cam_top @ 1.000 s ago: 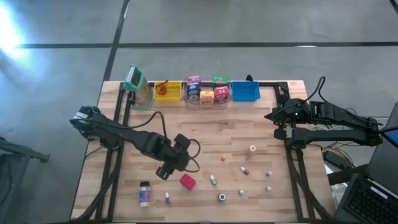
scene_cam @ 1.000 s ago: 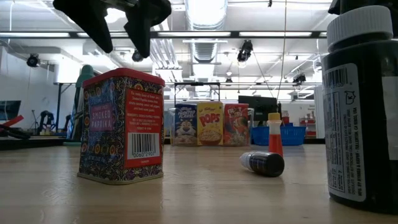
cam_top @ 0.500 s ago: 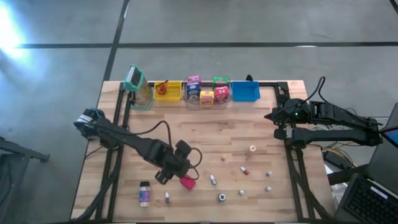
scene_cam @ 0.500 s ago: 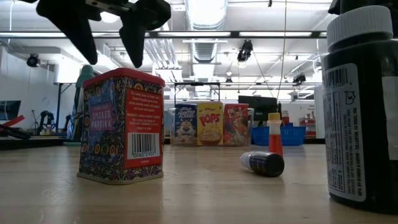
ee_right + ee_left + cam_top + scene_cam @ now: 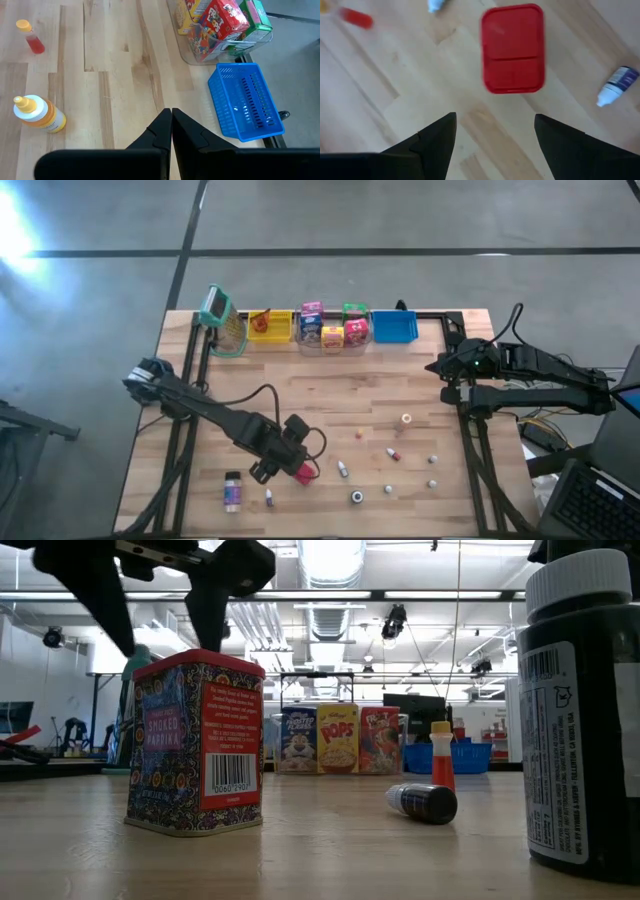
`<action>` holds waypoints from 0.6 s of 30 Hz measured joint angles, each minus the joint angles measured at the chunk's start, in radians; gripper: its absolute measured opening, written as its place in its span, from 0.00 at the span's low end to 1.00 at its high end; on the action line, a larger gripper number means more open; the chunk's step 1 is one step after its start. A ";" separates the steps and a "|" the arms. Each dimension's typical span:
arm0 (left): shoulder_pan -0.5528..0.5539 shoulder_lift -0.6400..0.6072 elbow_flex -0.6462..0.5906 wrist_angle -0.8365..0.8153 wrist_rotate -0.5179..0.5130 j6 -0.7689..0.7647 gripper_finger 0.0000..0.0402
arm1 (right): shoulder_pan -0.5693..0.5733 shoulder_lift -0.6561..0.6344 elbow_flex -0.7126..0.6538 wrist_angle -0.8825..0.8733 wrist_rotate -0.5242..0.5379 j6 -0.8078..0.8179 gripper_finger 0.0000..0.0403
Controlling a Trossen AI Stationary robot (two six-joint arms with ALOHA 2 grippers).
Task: Pick & Place Kitchen Items
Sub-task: Put the red seasoning can into the yellow bin
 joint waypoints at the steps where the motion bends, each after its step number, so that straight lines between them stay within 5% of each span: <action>1: -0.004 0.005 0.000 0.001 0.006 -0.001 0.68 | 0.000 0.000 0.000 0.000 0.000 0.000 0.02; 18: -0.020 0.072 0.005 0.084 0.039 -0.003 0.68 | 0.000 0.000 0.000 0.000 0.000 0.000 0.02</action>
